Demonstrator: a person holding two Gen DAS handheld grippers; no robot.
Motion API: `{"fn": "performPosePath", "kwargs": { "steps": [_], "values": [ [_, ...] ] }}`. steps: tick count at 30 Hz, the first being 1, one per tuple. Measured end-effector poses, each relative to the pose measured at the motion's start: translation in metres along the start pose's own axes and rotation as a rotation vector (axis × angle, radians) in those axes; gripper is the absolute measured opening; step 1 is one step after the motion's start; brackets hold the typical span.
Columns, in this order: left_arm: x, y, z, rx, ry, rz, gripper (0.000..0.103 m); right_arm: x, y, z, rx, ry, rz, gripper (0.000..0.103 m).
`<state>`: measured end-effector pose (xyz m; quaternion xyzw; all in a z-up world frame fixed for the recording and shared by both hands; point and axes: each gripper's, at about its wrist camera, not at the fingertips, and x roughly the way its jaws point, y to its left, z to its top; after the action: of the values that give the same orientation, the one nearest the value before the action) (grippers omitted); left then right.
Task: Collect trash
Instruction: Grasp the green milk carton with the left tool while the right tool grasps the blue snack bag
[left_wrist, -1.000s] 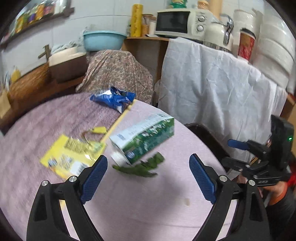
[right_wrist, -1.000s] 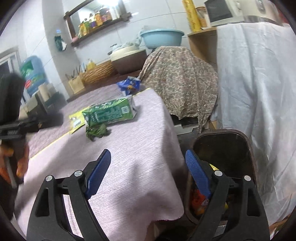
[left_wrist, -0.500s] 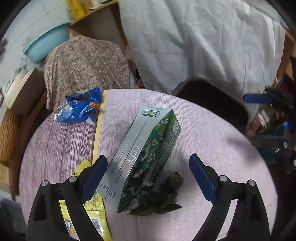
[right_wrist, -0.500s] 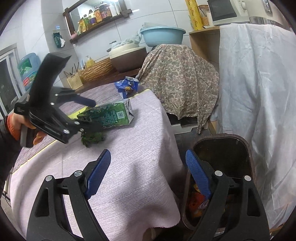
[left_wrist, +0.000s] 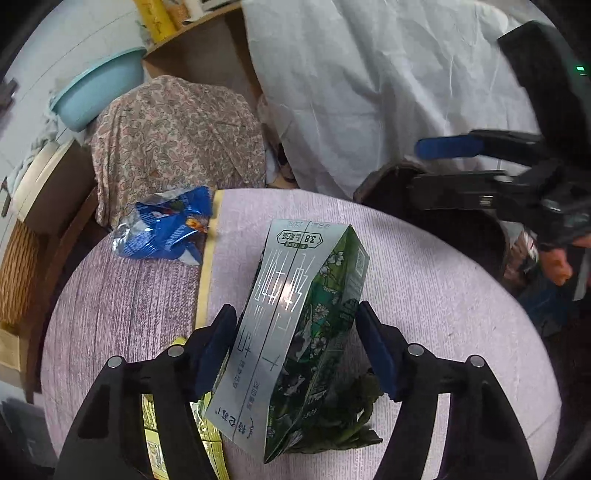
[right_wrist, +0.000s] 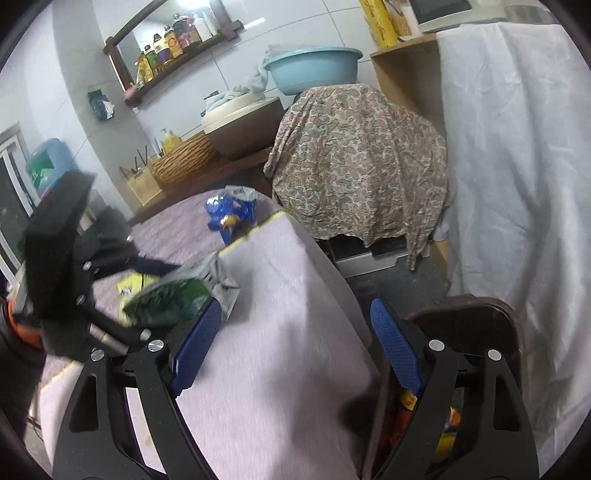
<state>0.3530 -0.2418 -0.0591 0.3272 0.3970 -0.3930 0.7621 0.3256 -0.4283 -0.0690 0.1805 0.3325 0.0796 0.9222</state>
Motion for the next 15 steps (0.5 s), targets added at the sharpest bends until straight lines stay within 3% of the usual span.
{"fn": "performPosePath", "kwargs": {
  "steps": [6,9,13,15],
  "values": [
    [-0.041,0.025,-0.022,-0.168,-0.130,-0.034,0.062,0.047,0.026,0.035,-0.035,0.038,0.074,0.083],
    [-0.054,0.034,-0.036,-0.222,-0.169,-0.026,0.060,0.073,0.047,0.052,-0.103,0.049,0.043,0.083],
    [-0.067,0.041,-0.058,-0.301,-0.209,-0.005,0.056,0.109,0.073,0.068,-0.153,0.109,0.068,0.083],
    [-0.069,0.042,-0.063,-0.324,-0.224,-0.009,0.056,0.125,0.087,0.073,-0.212,0.127,0.023,0.083]
  ]
}}
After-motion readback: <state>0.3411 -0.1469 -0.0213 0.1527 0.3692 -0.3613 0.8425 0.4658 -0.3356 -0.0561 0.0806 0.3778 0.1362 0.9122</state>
